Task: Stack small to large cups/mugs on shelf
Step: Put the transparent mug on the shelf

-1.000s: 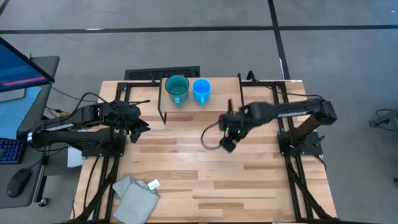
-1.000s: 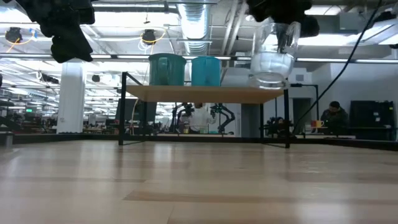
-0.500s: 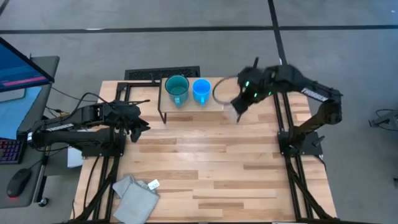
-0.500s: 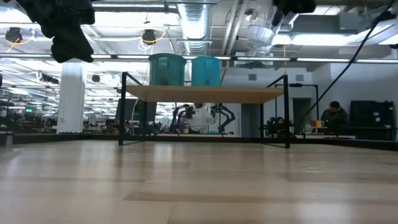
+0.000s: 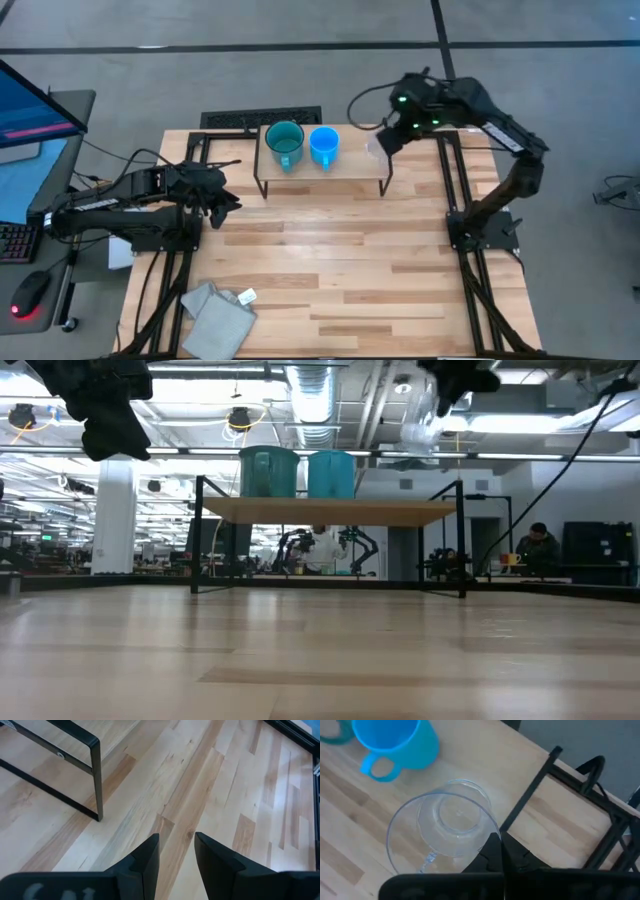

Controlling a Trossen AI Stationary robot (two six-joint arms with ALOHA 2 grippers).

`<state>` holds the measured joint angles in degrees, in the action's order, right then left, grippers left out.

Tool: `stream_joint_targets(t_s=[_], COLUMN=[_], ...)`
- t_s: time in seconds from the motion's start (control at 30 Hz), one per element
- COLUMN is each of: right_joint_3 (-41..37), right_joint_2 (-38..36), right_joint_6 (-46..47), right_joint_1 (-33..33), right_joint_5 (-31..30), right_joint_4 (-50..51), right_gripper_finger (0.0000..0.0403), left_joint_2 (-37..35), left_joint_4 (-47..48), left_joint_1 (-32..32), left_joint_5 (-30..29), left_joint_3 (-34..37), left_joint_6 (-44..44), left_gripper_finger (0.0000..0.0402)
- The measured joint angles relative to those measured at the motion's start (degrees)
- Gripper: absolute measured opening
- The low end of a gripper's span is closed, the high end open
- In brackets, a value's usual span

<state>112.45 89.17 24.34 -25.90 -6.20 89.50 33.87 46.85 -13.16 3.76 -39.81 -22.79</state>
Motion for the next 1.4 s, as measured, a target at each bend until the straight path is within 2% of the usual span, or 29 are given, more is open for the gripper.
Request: stream_joint_targets(t_s=[0.17,0.37,0.5,0.6,1.03,1.4], right_joint_3=[3.43,16.08,22.44,21.57,20.3,14.36], right_joint_2=[7.17,15.71,19.7,19.62,18.65,18.73], right_joint_6=[-6.06,-9.42,-8.25,-7.86,-6.34,-6.72], right_joint_1=[-1.18,-3.21,-4.47,-5.34,-5.36,-5.36], right_joint_5=[0.16,3.78,4.79,6.31,4.58,4.66], right_joint_4=[0.44,0.43,0.38,0.61,0.46,0.52], right_gripper_finger=[0.0,0.0,0.0,0.0,0.0,0.0], left_joint_2=[-0.02,-0.01,0.0,-0.01,0.0,-0.01], left_joint_4=[0.06,0.24,0.63,1.15,2.43,2.38], left_joint_1=[0.0,-0.01,0.01,0.0,-0.01,0.0], left_joint_5=[-0.04,-0.08,-0.12,-0.12,-0.12,-0.12], left_joint_3=[0.0,0.0,0.0,0.0,0.0,0.0], left_joint_6=[-0.49,-0.83,0.57,1.3,2.19,2.12], left_gripper_finger=[0.0114,0.0114,0.0114,0.0114,0.0114,0.0114])
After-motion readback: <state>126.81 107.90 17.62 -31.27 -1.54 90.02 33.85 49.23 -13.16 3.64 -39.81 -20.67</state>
